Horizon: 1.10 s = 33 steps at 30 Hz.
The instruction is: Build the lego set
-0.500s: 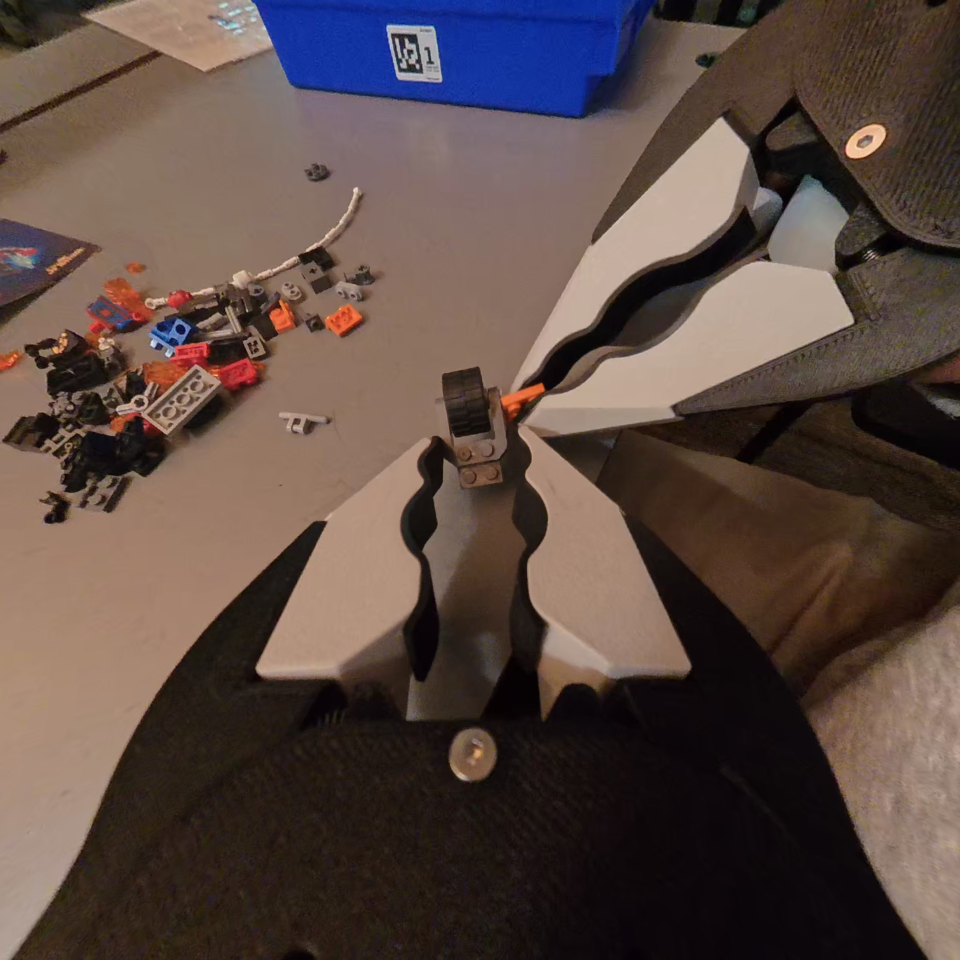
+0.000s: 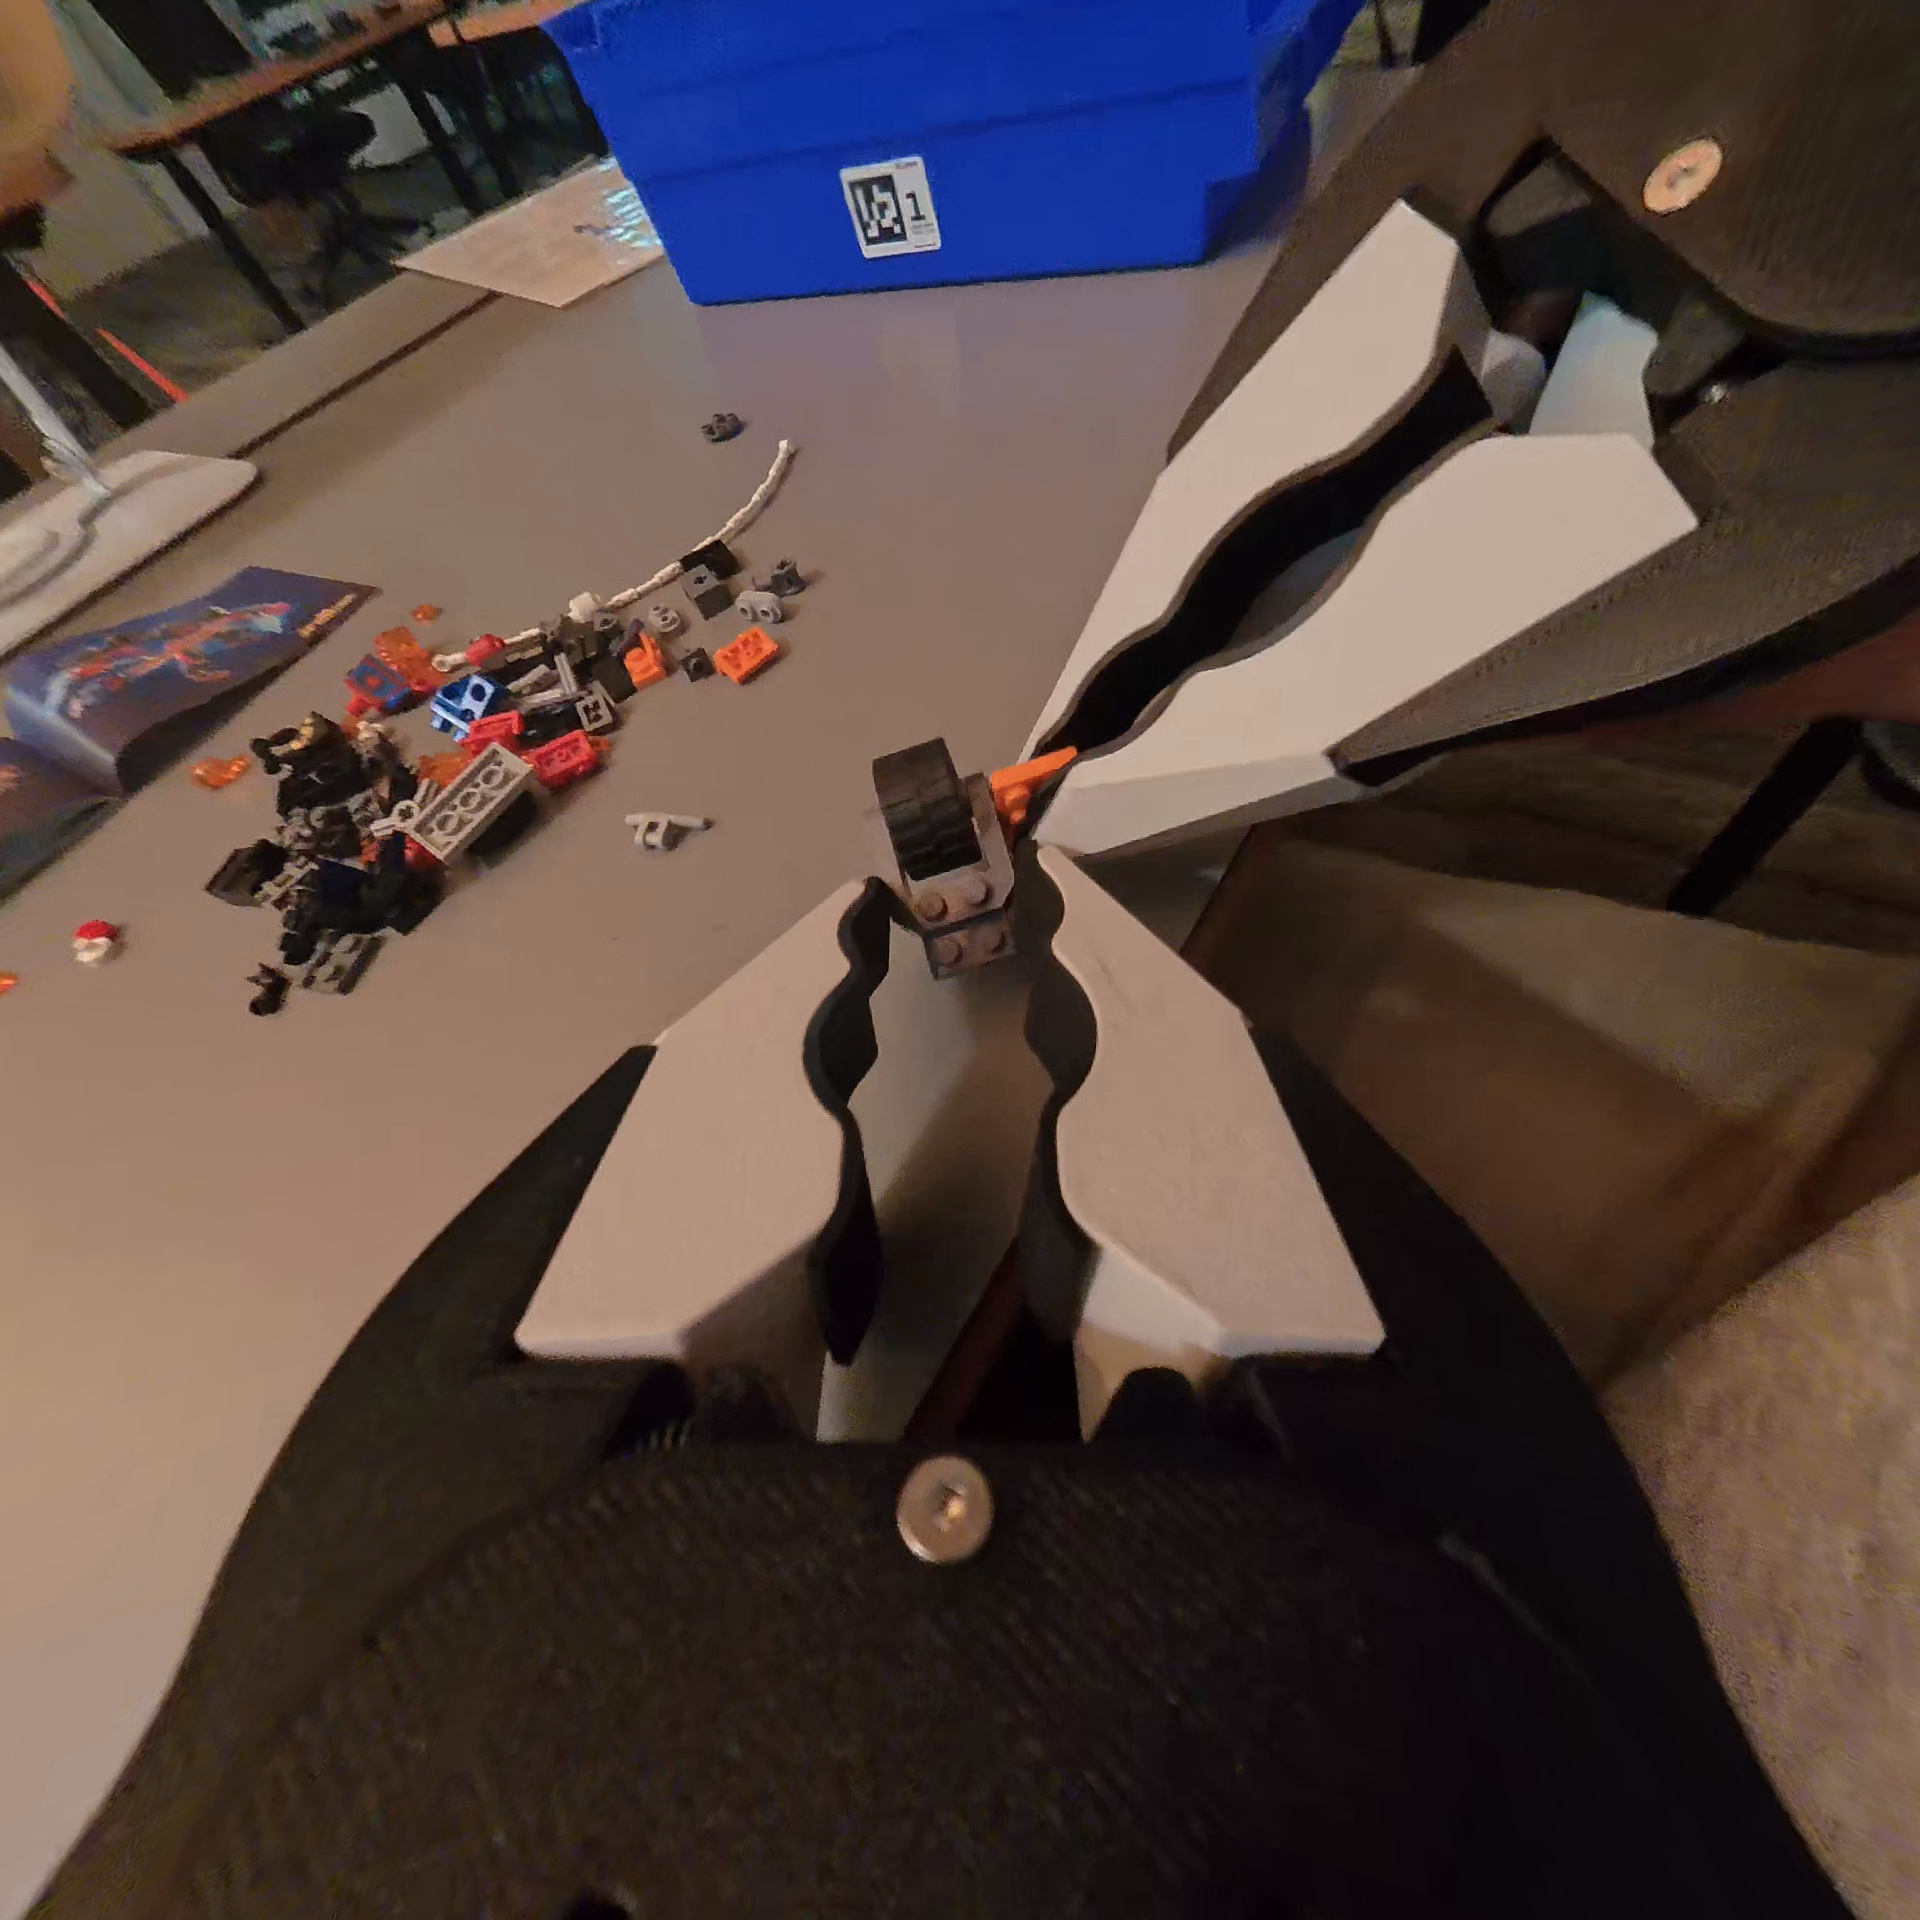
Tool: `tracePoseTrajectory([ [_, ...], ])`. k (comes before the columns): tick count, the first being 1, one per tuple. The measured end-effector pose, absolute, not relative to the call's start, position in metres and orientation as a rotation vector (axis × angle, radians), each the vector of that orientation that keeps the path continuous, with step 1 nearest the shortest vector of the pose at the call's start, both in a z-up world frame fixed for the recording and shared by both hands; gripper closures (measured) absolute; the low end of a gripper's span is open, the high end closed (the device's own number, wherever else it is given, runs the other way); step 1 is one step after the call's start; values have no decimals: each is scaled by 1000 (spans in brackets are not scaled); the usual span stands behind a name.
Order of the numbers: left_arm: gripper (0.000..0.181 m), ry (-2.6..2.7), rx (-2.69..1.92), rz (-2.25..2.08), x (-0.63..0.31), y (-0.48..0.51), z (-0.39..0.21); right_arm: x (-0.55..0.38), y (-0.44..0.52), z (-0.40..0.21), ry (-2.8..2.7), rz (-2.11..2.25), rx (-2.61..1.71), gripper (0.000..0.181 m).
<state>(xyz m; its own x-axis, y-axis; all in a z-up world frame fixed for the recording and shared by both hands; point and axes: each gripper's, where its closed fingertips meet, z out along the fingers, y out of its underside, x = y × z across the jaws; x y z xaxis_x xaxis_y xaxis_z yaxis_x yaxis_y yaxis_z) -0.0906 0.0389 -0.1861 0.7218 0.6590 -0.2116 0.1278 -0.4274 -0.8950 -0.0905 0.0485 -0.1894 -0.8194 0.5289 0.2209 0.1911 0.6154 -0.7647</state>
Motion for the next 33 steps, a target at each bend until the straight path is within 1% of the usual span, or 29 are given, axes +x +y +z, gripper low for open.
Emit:
tracePoseTrajectory([
  [6, 154, -524, -1994, 800, -91, 40, -190, -89, 53, -198, -2492, 954, -577, 178],
  [10, 154, -503, -1990, 819, -89, 39, -190, -87, 53, -199, -2523, 989, -598, 178],
  [16, 155, -496, -1994, 831, -89, 38, -190, -84, 53, -199, -2583, 1117, -759, 178],
  [18, 155, -495, -1995, 836, -89, 36, -190, -104, 80, -198, -2465, 957, -791, 178],
  [19, 155, -501, -1990, 837, -88, 34, -190, -106, 87, -197, -2472, 964, -821, 178],
  [22, 155, -533, -1973, 796, -89, 33, -189, -87, 64, -179, -2558, 1345, -906, 178],
  [25, 155, -563, -1924, 743, -92, 33, -185, -78, 52, -184, -2637, 1403, -925, 179],
  [28, 155, -573, -1870, 687, -91, 32, -180, -67, 41, -187, -2744, 1571, -1047, 179],
  [33, 155, -524, -1907, 713, -89, 32, -183, -67, 45, -190, -2826, 1622, -1126, 179],
])
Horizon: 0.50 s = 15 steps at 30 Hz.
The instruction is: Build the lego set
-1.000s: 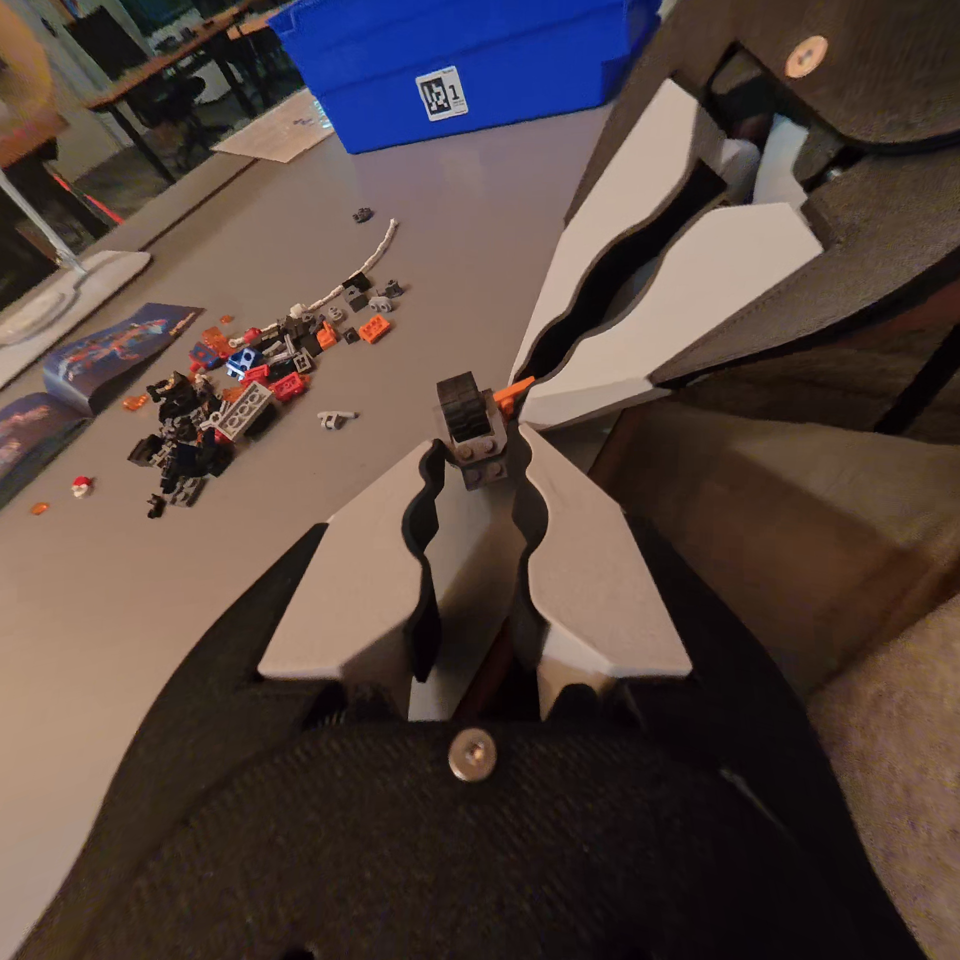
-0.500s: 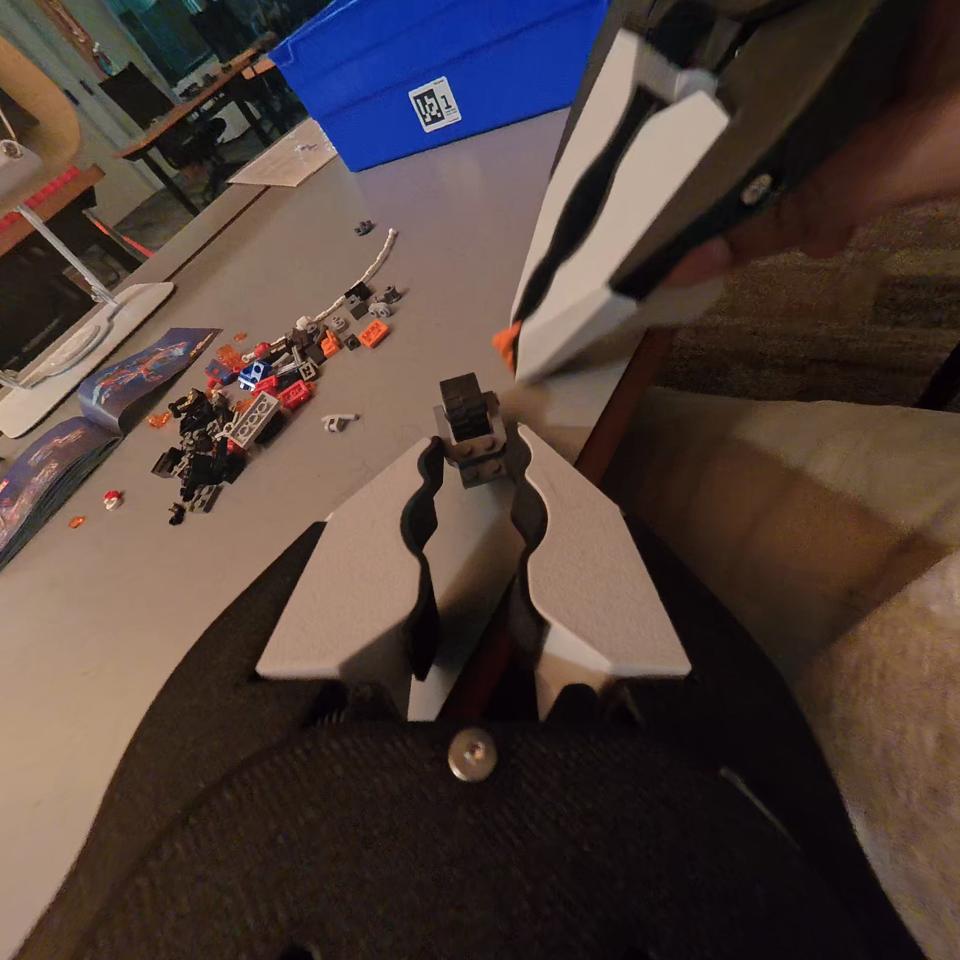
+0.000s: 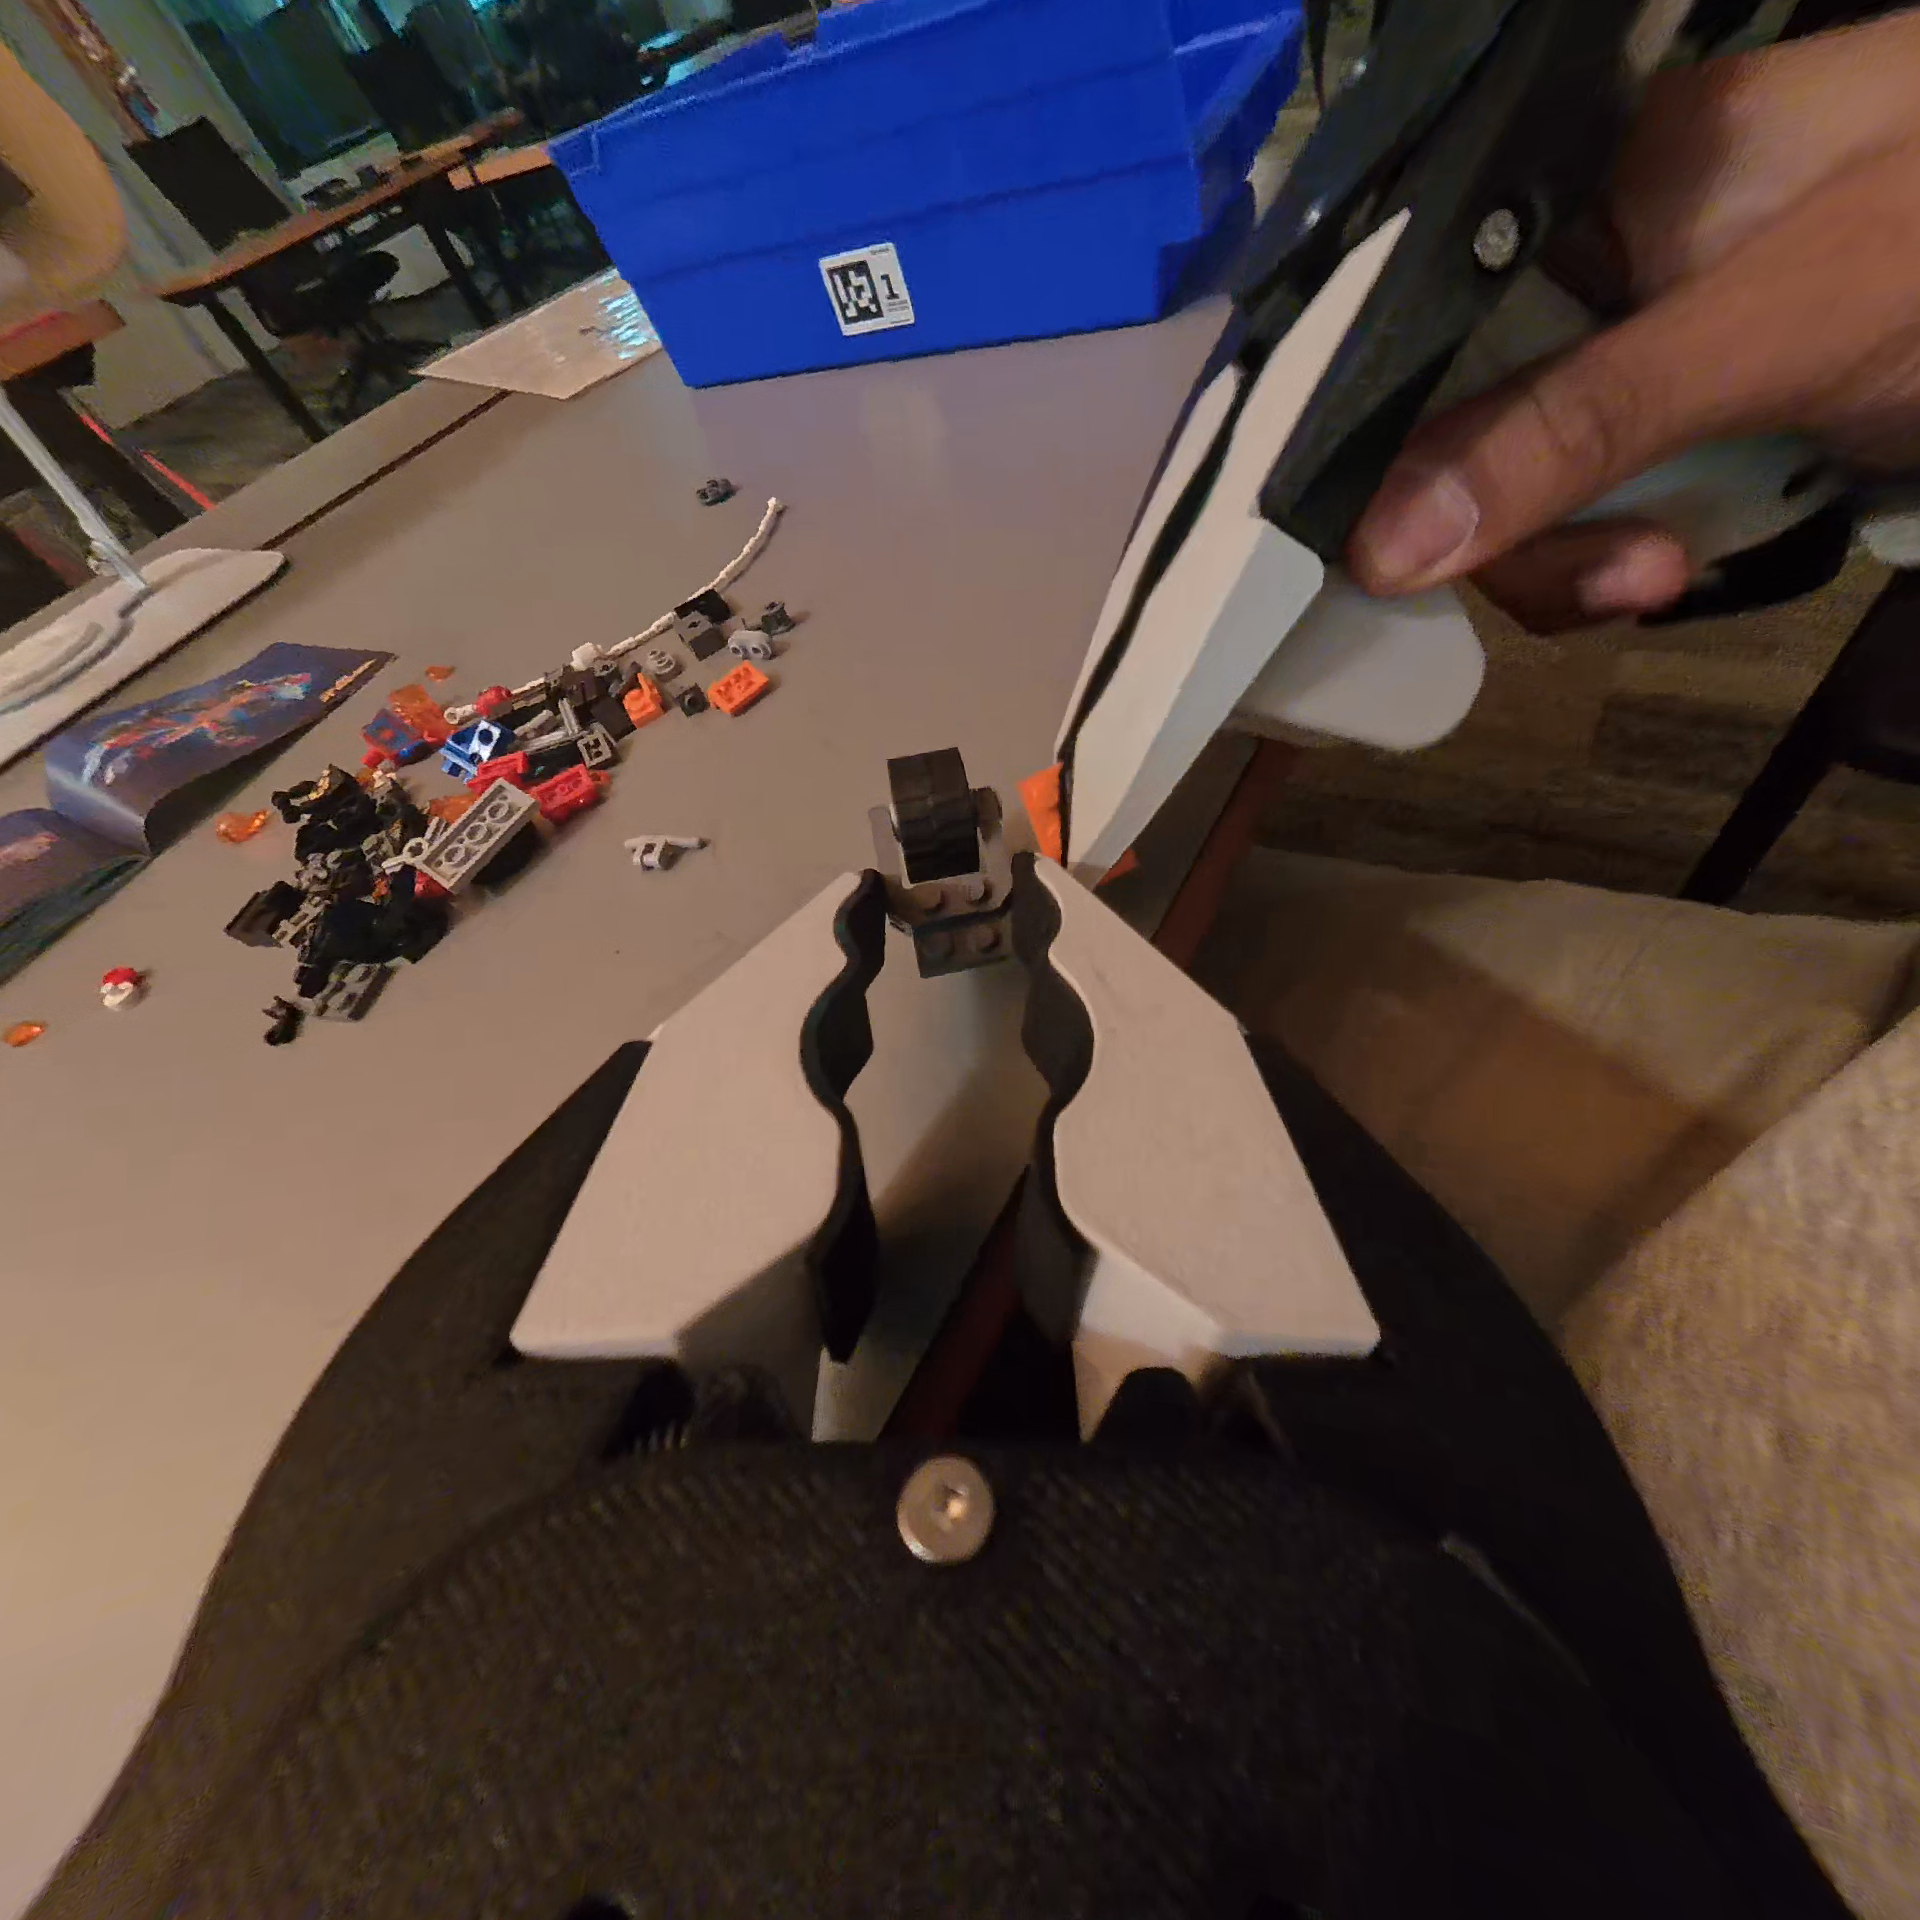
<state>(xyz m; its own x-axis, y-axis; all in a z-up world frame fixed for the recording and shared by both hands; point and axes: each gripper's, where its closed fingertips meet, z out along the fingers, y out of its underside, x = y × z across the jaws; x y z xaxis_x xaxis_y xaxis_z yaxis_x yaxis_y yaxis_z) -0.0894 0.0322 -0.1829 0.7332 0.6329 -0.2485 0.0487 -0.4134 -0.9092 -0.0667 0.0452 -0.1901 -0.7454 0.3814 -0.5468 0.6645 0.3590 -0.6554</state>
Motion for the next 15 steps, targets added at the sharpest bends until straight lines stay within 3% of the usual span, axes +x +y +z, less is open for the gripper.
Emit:
tracePoseTrajectory([
  [15, 155, -491, -1929, 700, -88, 33, -183, -63, 43, -194, 2172, -1216, 860, 179],
])
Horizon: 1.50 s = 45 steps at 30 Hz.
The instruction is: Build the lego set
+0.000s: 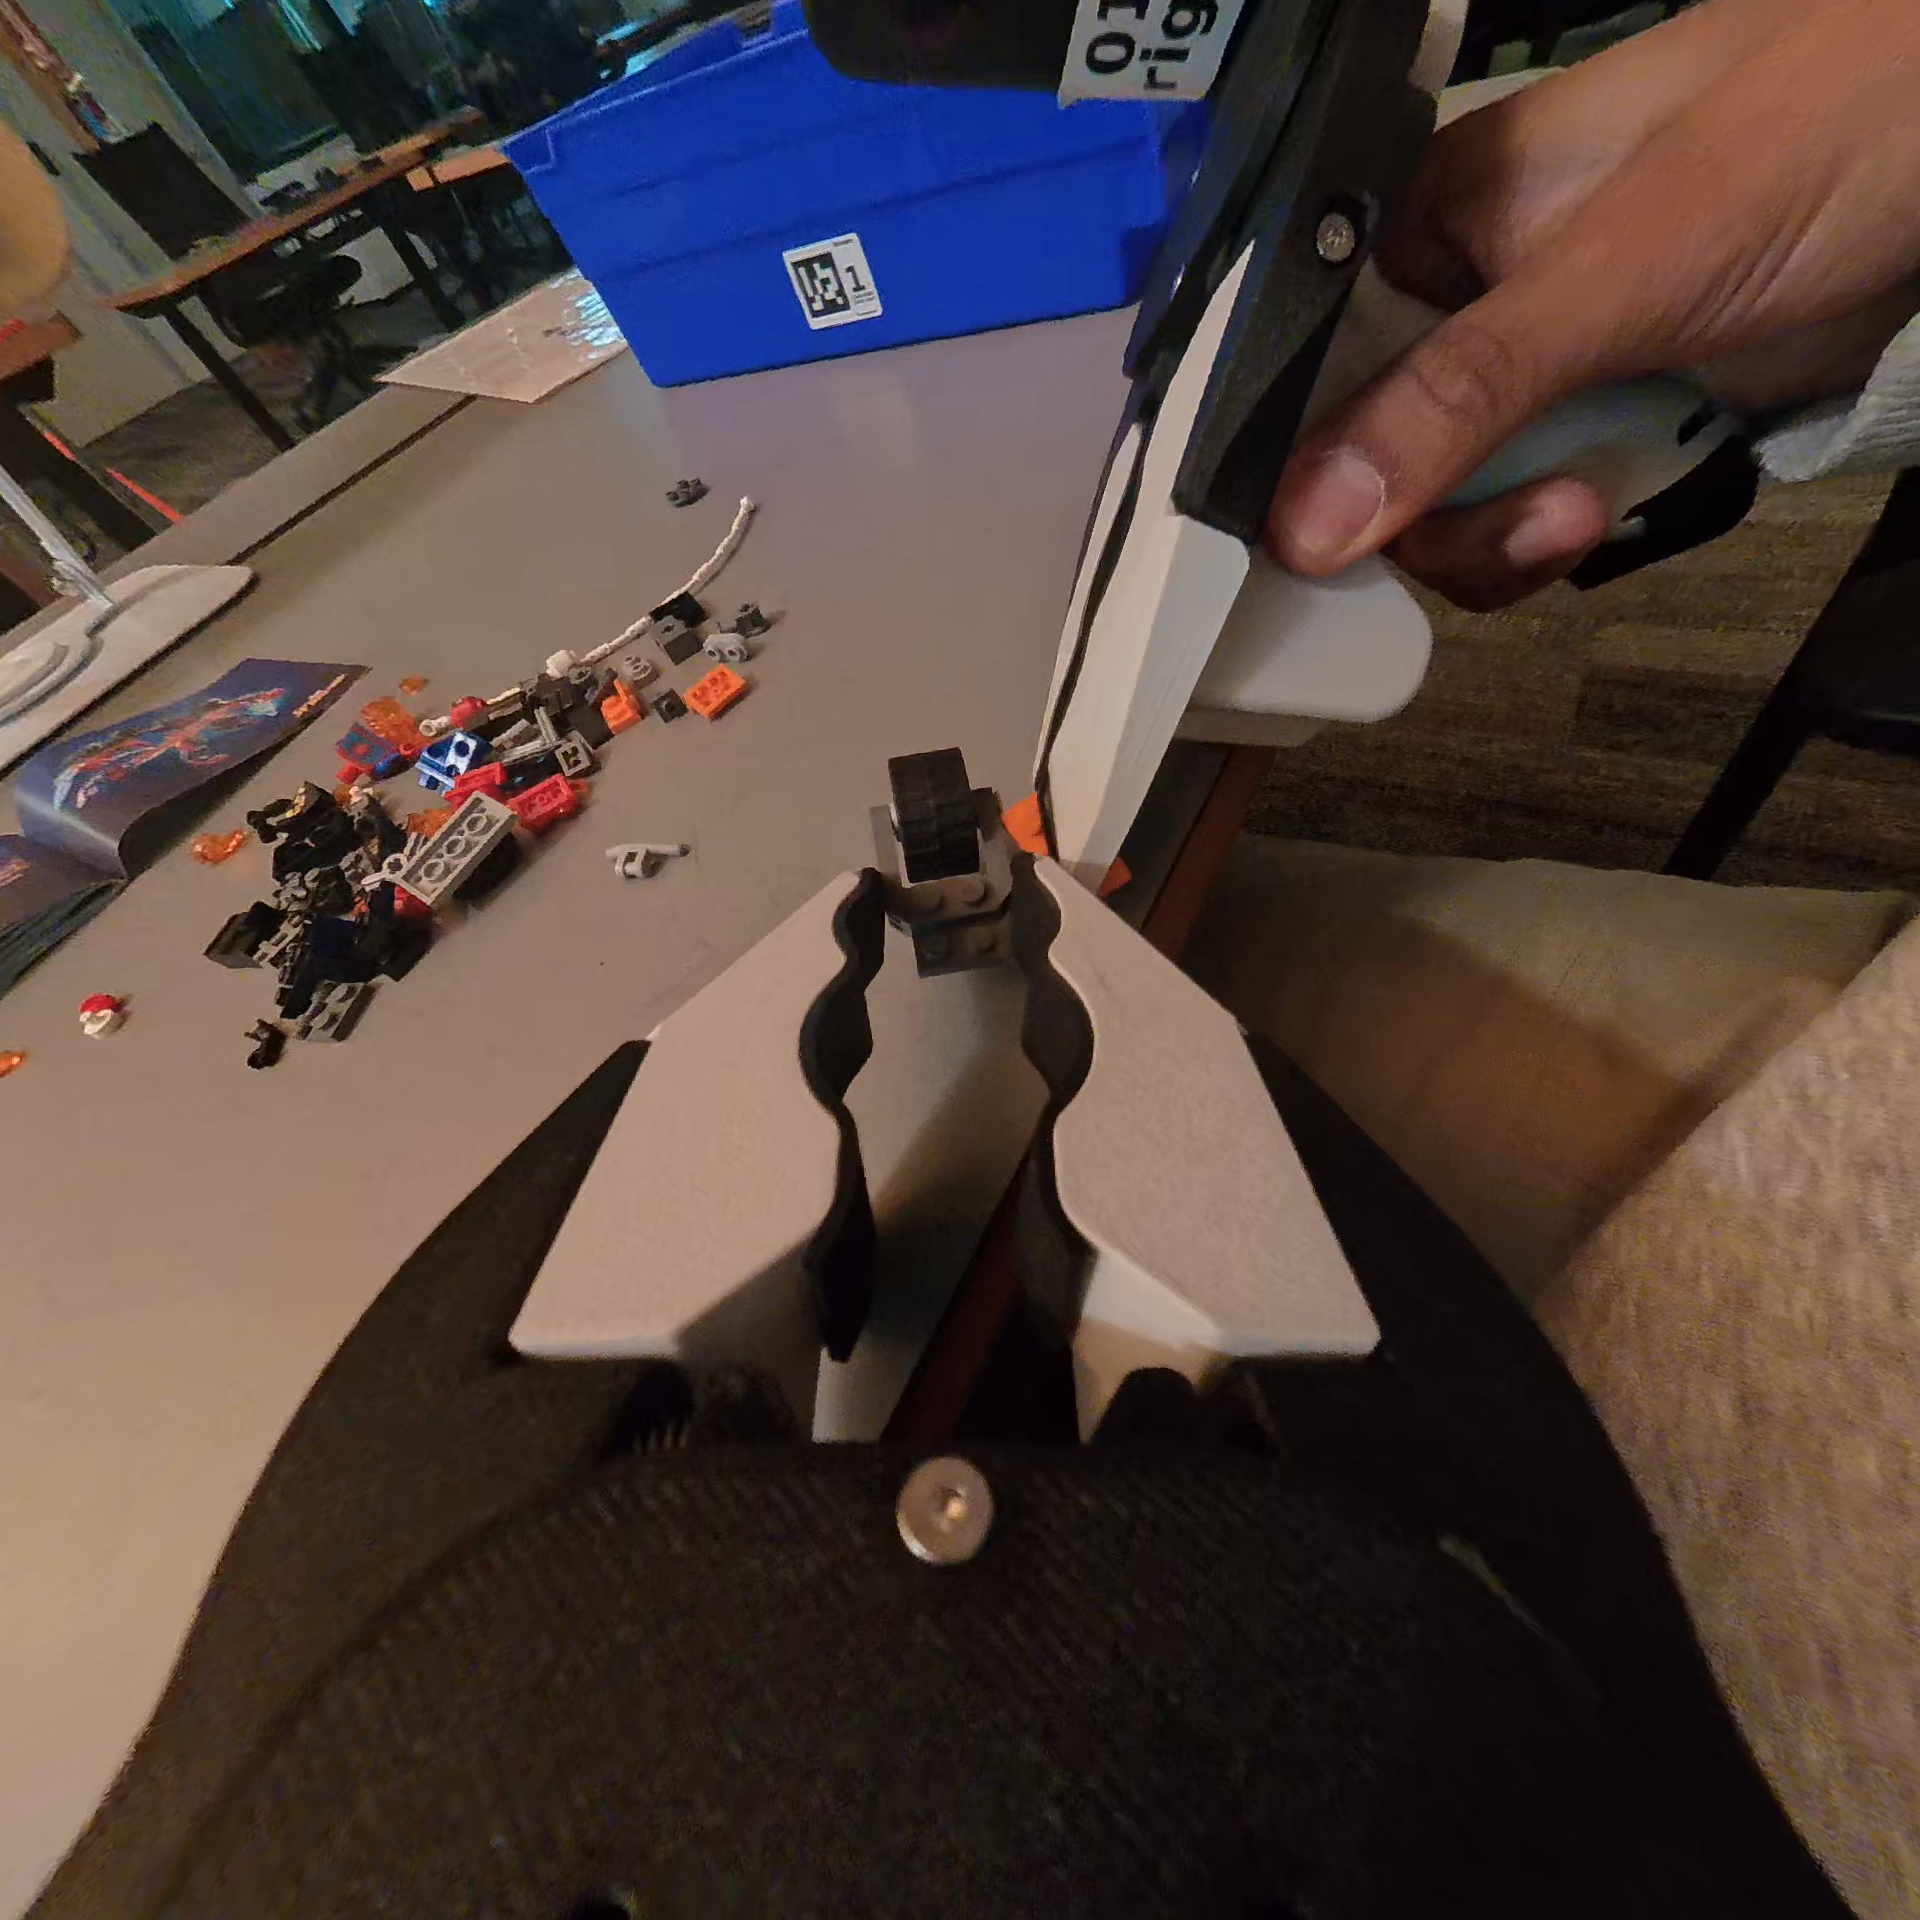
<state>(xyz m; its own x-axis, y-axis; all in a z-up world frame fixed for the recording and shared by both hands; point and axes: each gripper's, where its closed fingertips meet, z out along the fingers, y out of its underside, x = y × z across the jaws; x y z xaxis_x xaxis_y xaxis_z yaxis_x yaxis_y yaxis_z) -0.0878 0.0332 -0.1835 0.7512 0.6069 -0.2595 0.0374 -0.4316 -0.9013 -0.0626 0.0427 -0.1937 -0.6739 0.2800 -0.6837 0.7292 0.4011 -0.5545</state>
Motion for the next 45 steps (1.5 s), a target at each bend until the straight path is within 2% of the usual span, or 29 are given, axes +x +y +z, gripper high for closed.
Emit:
tracePoseTrajectory([
  [33, 155, -540, -1932, 685, -86, 35, -183, -74, 49, -197, 2665, -1168, 874, 179],
  [45, 156, -560, -1910, 672, -84, 36, -182, -77, 46, -197, 2612, -1230, 1004, 179],
])
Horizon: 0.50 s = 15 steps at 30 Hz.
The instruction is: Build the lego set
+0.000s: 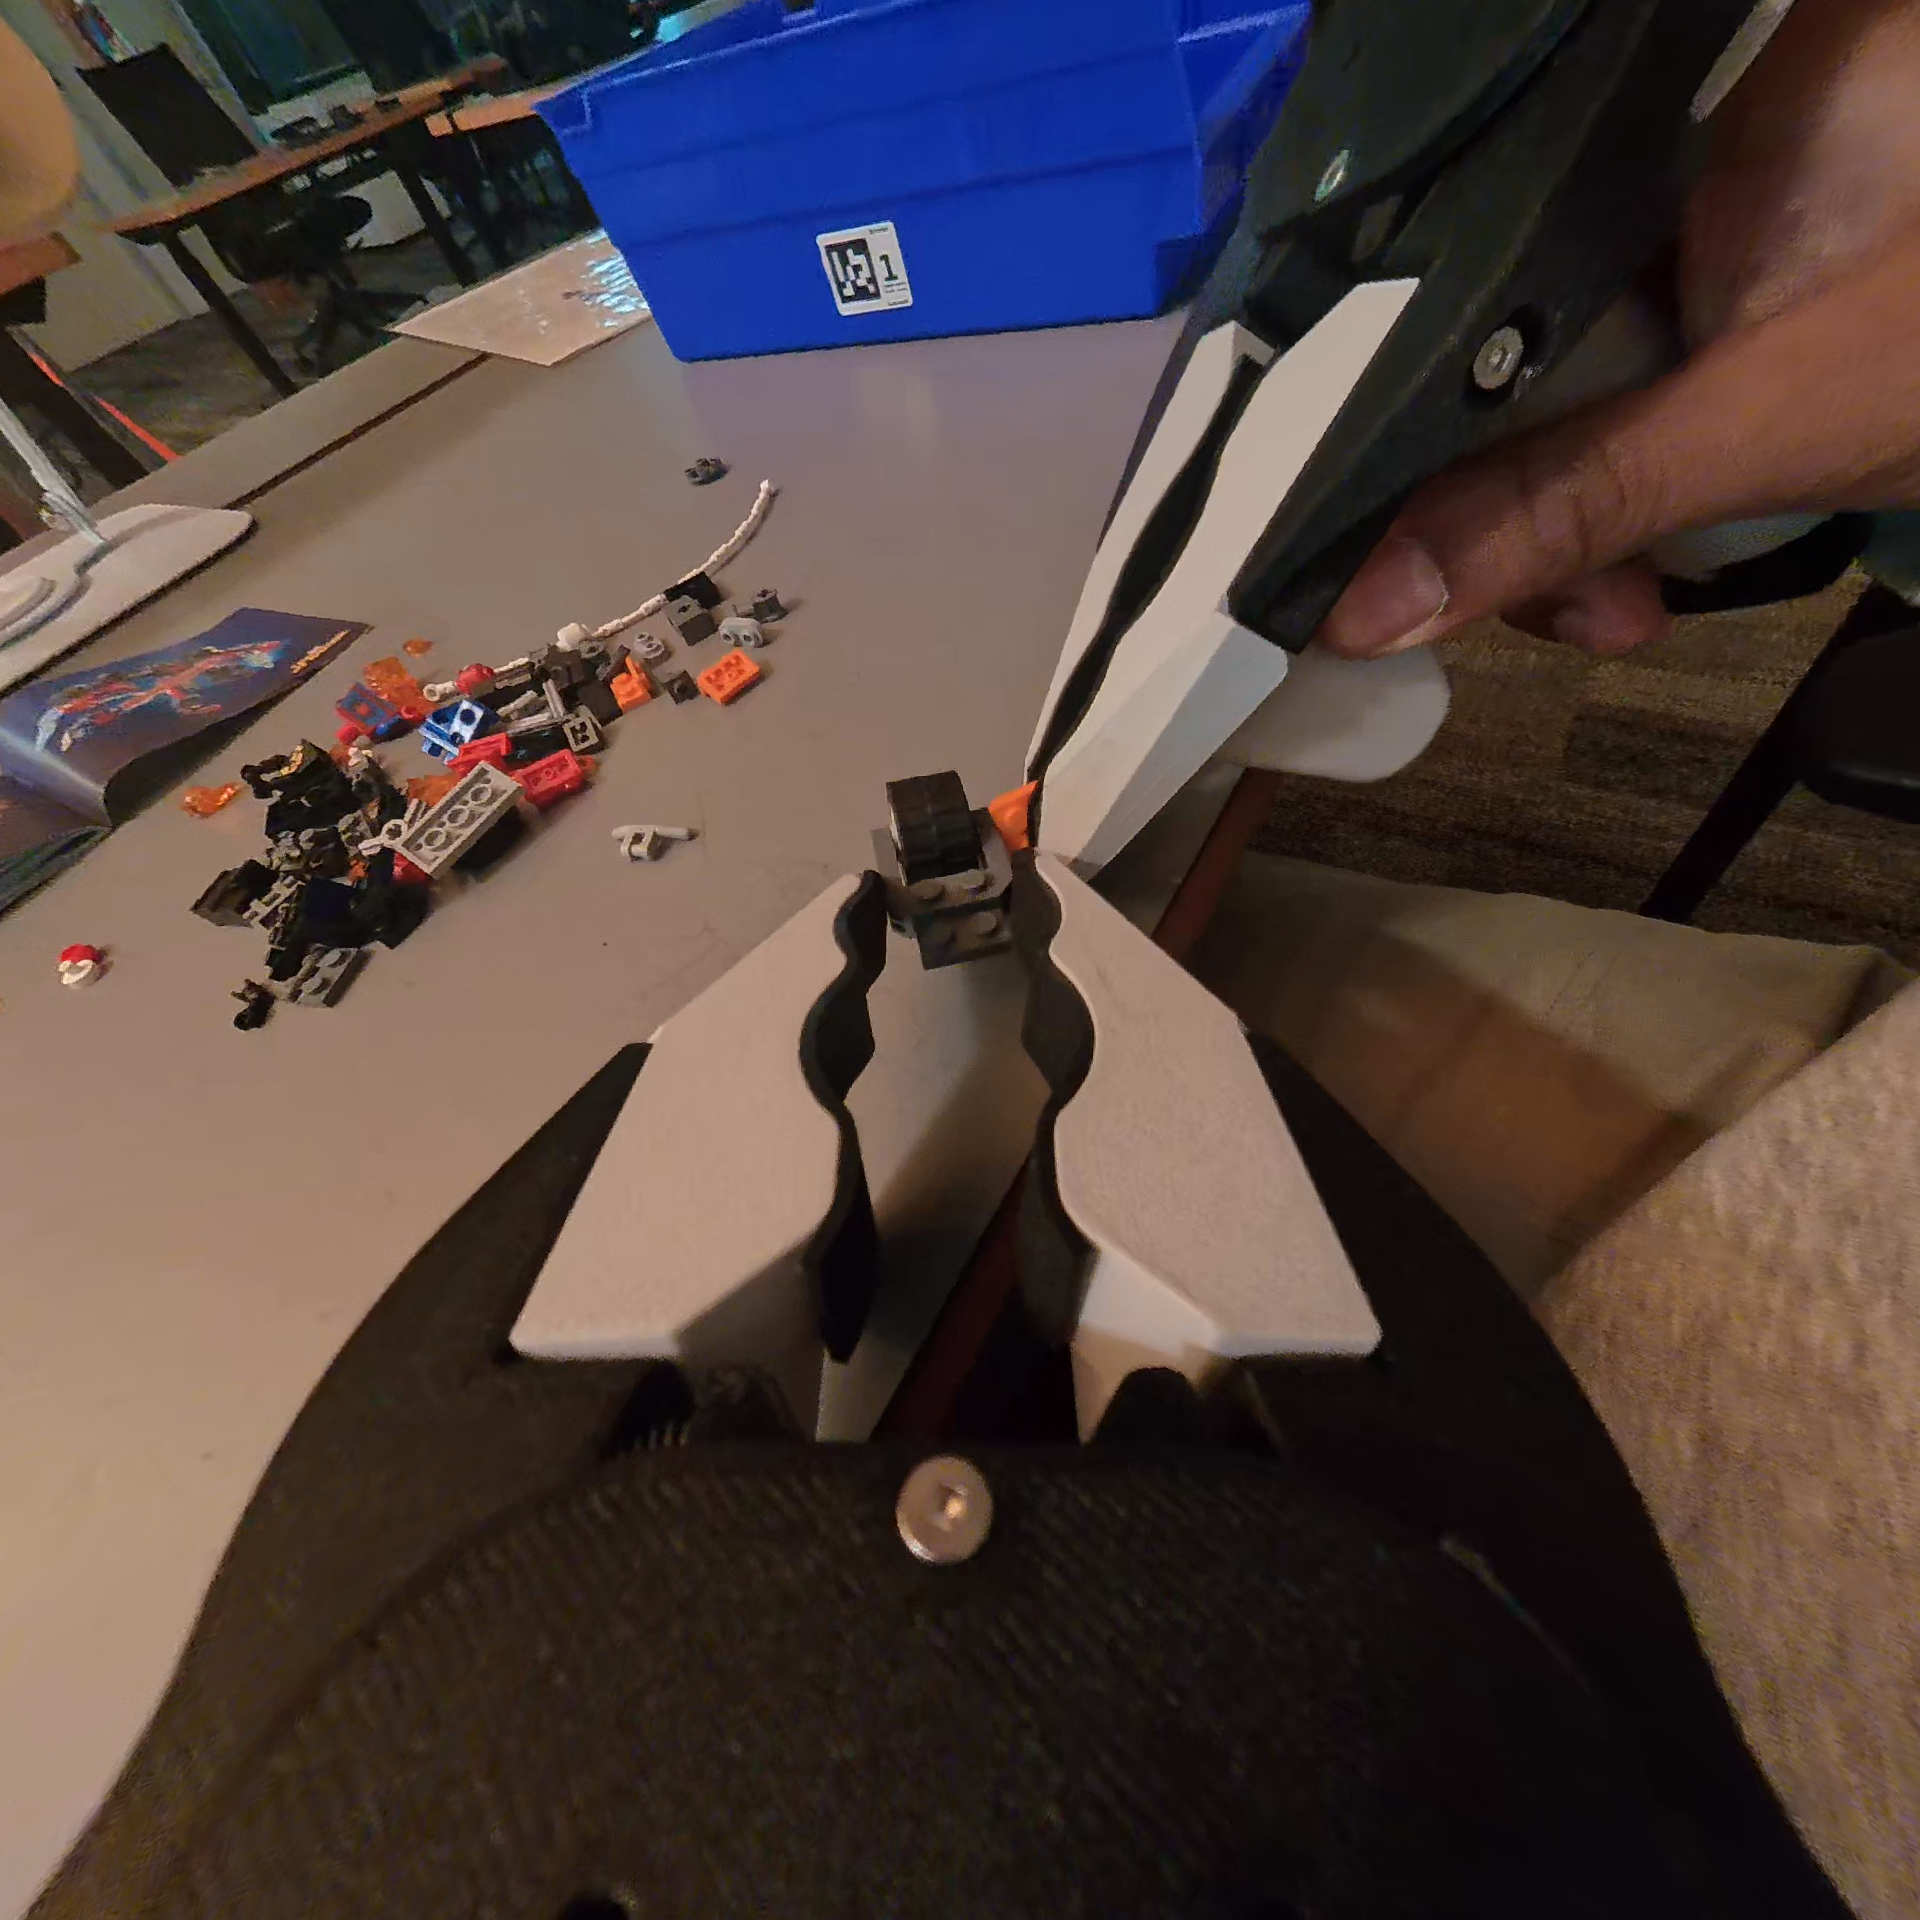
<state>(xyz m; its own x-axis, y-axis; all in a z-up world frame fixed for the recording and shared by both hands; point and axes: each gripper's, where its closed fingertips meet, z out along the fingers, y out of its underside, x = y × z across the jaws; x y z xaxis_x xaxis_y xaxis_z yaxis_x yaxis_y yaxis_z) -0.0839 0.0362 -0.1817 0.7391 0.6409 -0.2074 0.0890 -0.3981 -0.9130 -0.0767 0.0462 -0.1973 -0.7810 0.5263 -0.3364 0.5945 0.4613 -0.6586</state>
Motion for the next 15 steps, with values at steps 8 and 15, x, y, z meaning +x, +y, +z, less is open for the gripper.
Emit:
tracePoseTrajectory([
  [8, 155, -605, -1898, 684, -86, 31, -182, -96, 79, -199, 2561, -1242, 1235, 179],
  [15, 155, -613, -1876, 630, -86, 33, -181, -80, 46, -182, 2241, -1454, 1086, 178],
])
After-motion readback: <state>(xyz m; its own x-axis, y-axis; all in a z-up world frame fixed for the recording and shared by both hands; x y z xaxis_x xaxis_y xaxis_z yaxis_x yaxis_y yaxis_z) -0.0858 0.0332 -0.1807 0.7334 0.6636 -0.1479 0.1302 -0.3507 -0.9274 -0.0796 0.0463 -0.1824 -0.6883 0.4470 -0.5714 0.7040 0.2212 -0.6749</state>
